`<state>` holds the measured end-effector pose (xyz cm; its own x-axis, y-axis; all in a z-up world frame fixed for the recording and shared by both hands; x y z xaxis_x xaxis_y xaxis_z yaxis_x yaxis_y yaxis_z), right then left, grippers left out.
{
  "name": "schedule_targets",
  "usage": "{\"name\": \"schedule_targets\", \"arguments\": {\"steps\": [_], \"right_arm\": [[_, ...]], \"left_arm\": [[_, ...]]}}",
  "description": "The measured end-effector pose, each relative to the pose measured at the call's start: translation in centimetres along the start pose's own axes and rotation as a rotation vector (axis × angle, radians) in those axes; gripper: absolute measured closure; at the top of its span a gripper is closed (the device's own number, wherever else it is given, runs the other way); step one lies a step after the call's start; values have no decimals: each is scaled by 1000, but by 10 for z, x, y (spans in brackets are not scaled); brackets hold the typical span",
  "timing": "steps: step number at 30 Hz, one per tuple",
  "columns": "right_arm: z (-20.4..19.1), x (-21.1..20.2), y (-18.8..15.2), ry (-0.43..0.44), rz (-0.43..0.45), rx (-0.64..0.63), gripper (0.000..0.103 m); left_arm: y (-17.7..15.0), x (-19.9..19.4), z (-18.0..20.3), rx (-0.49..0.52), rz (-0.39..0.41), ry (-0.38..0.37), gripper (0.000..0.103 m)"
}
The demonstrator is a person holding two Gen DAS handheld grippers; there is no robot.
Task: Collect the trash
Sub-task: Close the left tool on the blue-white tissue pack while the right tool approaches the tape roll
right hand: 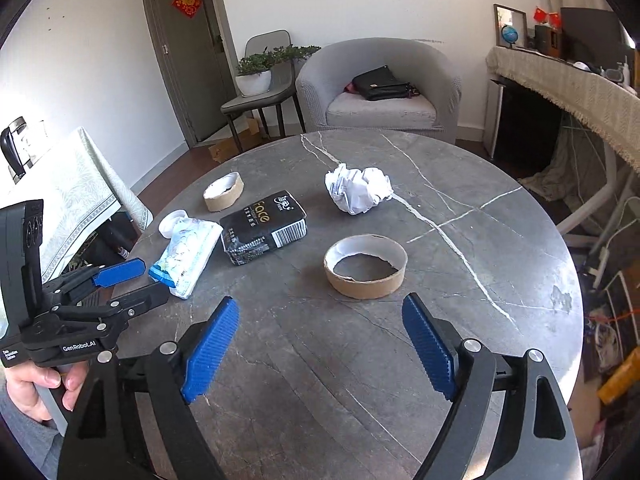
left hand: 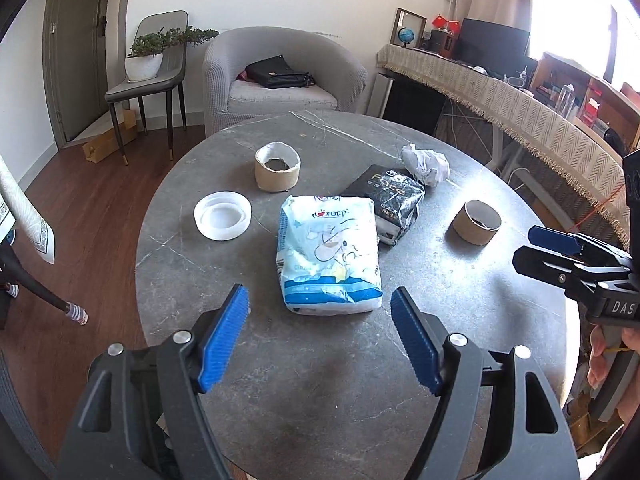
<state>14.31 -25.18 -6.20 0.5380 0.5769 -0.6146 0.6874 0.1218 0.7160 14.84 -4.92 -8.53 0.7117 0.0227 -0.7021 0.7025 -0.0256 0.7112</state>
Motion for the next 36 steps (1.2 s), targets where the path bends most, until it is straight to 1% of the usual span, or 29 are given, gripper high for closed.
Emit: {"name": "schedule_targets", "arguments": {"steps": [3, 7, 10, 14, 16, 18, 20, 23, 27, 31, 34, 36], "right_arm": [[7, -1, -2, -3, -12, 11, 18], [12, 3, 0, -7, -27, 8, 18], [17, 6, 2, -27, -42, 1, 18], [19, 11, 6, -35, -60, -5, 18], [18, 13, 8, -39, -61, -7, 18], [19, 16, 10, -37, -66, -3, 18], [20, 21, 11, -41, -75, 0, 18], [21, 26, 12, -51, -86, 3, 18], [23, 33, 15, -63, -100, 6, 24], [23, 41, 19, -83, -122, -6, 30], [20, 46, 20, -97, -136, -14, 38], [21, 49, 21, -111, -142, -15, 47]], "left_arm": [[0, 6, 4, 15, -8, 27, 27], [6, 12, 8, 19, -21, 42, 27], [10, 16, 7, 8, -32, 61, 30], [11, 21, 9, 31, -34, 110, 31], [11, 21, 9, 37, -31, 119, 32], [10, 21, 9, 48, -24, 131, 37], [12, 21, 9, 59, -15, 145, 48], [12, 20, 7, 54, -16, 129, 50], [14, 18, 4, 26, -13, 92, 51], [19, 13, -1, 1, 12, 50, 51], [26, 9, -4, -14, 28, 28, 51], [30, 8, -7, -29, 29, 13, 51]]}}
Point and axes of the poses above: each gripper's, at about its wrist camera, not at the fingertips, and x roughly the way its jaws point, z to its right, y to its top, the point moved 7 cm from there along x, roughly the way its jaws point, and after that the axes turned 15 degrees about y, right-handed, at the moved point
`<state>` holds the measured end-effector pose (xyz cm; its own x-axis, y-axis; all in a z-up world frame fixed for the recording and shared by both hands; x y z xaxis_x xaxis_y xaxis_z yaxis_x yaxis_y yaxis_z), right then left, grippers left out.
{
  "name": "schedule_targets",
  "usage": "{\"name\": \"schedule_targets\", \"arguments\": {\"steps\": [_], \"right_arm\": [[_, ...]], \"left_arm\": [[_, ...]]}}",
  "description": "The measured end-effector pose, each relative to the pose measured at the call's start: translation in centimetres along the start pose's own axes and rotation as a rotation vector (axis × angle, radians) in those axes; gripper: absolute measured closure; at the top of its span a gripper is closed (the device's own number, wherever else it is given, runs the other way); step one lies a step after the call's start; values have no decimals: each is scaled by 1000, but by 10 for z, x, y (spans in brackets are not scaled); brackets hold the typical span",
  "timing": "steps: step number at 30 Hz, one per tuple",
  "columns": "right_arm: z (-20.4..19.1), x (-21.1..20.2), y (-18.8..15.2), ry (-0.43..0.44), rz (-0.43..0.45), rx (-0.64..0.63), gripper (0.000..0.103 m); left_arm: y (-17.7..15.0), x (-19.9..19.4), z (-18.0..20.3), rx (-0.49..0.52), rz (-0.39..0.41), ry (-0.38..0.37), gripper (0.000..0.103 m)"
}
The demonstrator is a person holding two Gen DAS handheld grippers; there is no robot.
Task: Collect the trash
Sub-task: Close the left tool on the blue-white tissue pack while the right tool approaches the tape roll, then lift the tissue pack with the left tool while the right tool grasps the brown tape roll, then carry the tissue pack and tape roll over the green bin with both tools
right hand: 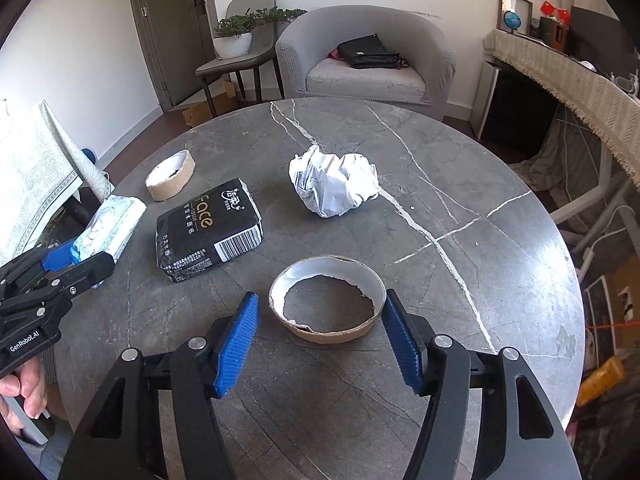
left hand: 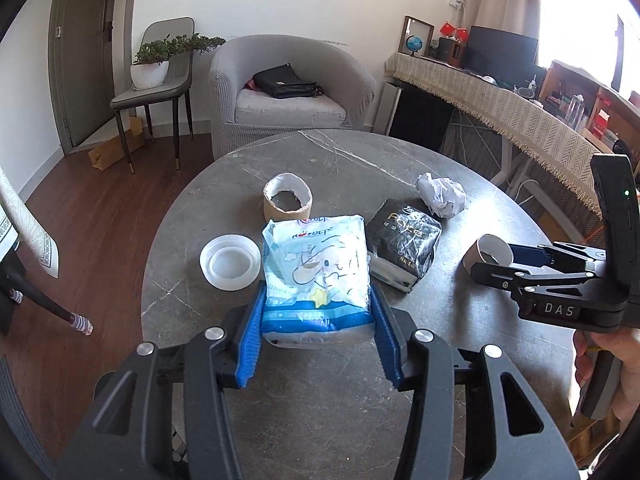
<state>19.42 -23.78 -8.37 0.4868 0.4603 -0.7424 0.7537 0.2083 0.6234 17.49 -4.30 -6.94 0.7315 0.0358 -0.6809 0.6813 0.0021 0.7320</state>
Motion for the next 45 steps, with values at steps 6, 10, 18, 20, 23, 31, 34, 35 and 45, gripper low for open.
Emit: {"name": "schedule_targets", "arguments": {"steps": [6, 10, 18, 20, 23, 31, 34, 35, 45], "right_arm": [[-4, -9, 13, -4, 53, 7, 47], [-19, -10, 19, 17, 78, -3, 47], [-65, -1, 30, 81, 90, -71, 47], [-78, 1, 33, 95, 94, -92, 47], [-100, 5, 40, 124, 106, -117, 47], [-159, 20, 47, 202, 108, -201, 47], [-180, 24, 48, 227, 98, -225, 47], [-186, 26, 48, 233, 96, -230, 47], [-235, 55, 48, 318, 54, -264, 47]], "left_arm": [[3, -3, -10, -26, 7, -9, 51], [3, -9, -22, -40, 15, 1, 51], [-1, -21, -51, -48, 25, 47, 51], [-3, -22, -62, -50, 27, 62, 51], [-8, -23, -82, -62, 23, 82, 51], [-34, -18, -143, -76, -40, 156, 51], [-48, -11, -162, -58, -78, 212, 51], [-53, -9, -168, -64, -93, 214, 51], [-98, 12, -206, -117, -216, 212, 51]]}}
Point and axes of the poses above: each gripper's, at about its wrist camera, not at the fingertips, and x roughly the way its jaws point, z to its right, y to its top, the point moved 7 cm from there along x, roughly the way its jaws point, and after that the axes turned 15 degrees about y, right-handed, at the moved point
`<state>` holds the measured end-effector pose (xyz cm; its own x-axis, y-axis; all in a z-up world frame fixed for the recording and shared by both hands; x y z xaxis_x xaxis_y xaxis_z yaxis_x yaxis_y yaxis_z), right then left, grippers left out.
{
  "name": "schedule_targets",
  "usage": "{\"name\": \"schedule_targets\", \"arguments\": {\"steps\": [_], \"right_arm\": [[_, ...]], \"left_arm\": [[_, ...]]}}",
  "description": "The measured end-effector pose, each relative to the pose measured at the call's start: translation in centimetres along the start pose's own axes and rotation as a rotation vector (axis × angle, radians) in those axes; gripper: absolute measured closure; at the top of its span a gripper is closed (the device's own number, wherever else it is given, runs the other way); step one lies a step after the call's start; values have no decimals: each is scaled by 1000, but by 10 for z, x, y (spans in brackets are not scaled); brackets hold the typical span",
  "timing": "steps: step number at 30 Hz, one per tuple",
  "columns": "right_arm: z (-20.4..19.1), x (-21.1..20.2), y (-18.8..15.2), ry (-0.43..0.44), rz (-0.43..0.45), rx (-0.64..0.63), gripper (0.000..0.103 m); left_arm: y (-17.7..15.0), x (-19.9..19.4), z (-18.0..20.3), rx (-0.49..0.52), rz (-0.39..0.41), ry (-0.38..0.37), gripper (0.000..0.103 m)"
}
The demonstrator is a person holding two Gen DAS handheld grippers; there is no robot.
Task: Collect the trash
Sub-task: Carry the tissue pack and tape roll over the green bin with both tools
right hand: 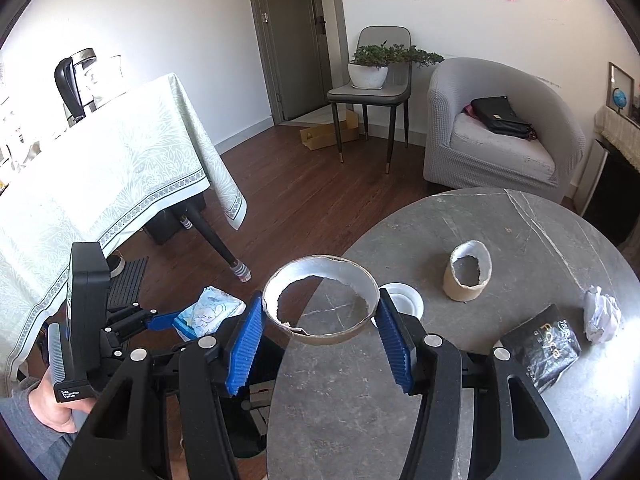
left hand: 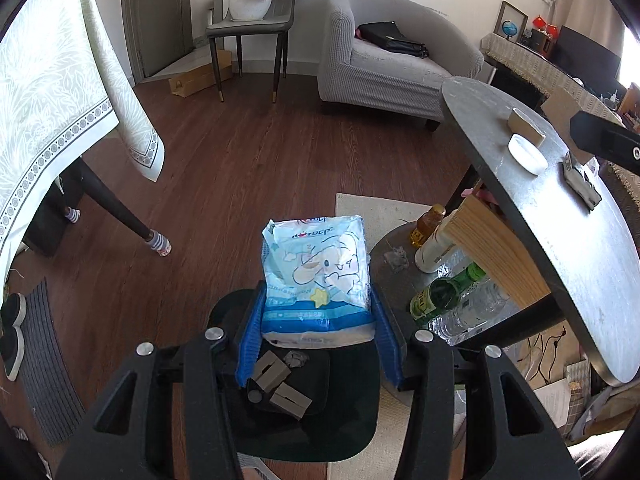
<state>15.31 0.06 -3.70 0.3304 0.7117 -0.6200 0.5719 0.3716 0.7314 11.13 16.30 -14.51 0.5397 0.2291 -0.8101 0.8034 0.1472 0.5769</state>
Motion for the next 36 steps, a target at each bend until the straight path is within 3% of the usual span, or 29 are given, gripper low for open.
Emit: {"name": "schedule_targets", "arguments": {"steps": [23, 26, 30, 36], "right_arm": [[-60, 91, -12, 81, -163, -62, 47], [-65, 103, -15, 87, -186, -65, 47], [-65, 119, -19, 86, -219, -58, 47], [-65, 138, -29, 82, -258, -43, 47]], "left_arm": [[-78, 53, -29, 72, -210, 10, 49], [-82, 54, -26, 90, -219, -15, 44], [-84, 50, -26, 113, -203, -12, 44], [-75, 40, -46, 62, -174, -12, 44]]}}
Point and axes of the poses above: each gripper's, at about its wrist camera, not at the fingertips, and x roughly the way its jaws point, z to its right, y to its top, the point moved 7 cm from there along x, roughly the way its jaws point, and after that the axes turned 15 degrees about y, right-handed, at the moved point
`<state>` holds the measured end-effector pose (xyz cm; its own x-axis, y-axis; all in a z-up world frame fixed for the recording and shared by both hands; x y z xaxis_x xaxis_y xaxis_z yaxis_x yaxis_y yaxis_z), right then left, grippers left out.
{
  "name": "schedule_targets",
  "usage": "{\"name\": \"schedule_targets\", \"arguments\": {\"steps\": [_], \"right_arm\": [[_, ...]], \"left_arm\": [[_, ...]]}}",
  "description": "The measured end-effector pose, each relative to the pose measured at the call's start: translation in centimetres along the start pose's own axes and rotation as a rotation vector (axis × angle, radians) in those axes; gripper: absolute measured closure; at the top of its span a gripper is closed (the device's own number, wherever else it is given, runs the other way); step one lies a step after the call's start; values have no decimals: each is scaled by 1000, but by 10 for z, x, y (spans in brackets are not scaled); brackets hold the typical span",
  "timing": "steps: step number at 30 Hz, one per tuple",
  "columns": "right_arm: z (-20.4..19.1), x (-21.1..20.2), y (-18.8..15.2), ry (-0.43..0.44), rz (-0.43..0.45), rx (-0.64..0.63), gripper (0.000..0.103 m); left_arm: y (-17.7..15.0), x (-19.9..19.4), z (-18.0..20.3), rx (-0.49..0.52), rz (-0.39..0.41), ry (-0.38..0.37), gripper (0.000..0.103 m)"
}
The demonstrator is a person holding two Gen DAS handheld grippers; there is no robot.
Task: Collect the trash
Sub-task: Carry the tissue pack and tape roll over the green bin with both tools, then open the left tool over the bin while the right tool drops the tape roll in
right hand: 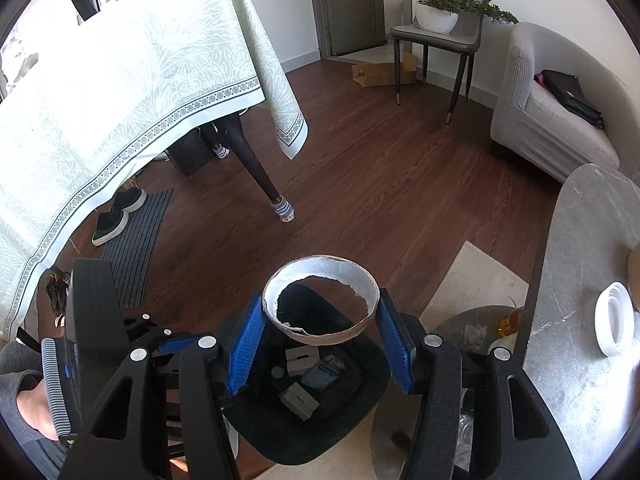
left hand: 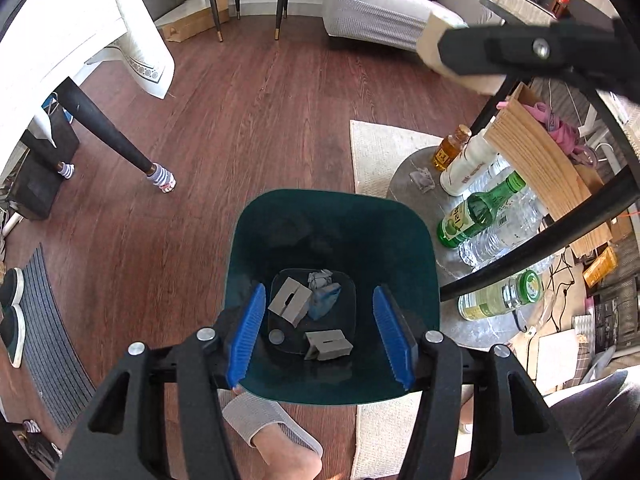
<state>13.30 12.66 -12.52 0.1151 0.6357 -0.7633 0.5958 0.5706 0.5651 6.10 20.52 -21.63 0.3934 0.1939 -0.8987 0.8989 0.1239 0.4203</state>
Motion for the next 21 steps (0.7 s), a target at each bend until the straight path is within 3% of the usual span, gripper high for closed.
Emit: {"name": "schedule_targets", "arguments": {"steps": [11, 21], "right_arm": [[2, 39, -20, -8, -102, 16, 47], [4, 82, -54, -23, -234, 10, 47]], "left_arm": [[29, -49, -41, -126, 135, -14, 59], [61, -93, -49, -182, 245, -81, 76]]}}
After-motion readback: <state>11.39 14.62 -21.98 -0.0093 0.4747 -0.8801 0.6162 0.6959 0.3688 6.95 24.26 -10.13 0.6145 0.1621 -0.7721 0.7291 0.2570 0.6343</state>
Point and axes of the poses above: each gripper's, at about its wrist camera, not at the fingertips, and x roughly the way its jaws point, z to its right, y to its top, the point moved 7 cm from there along x, roughly the way its jaws point, and after that the axes turned 15 degrees about y, right-handed, at the moved point
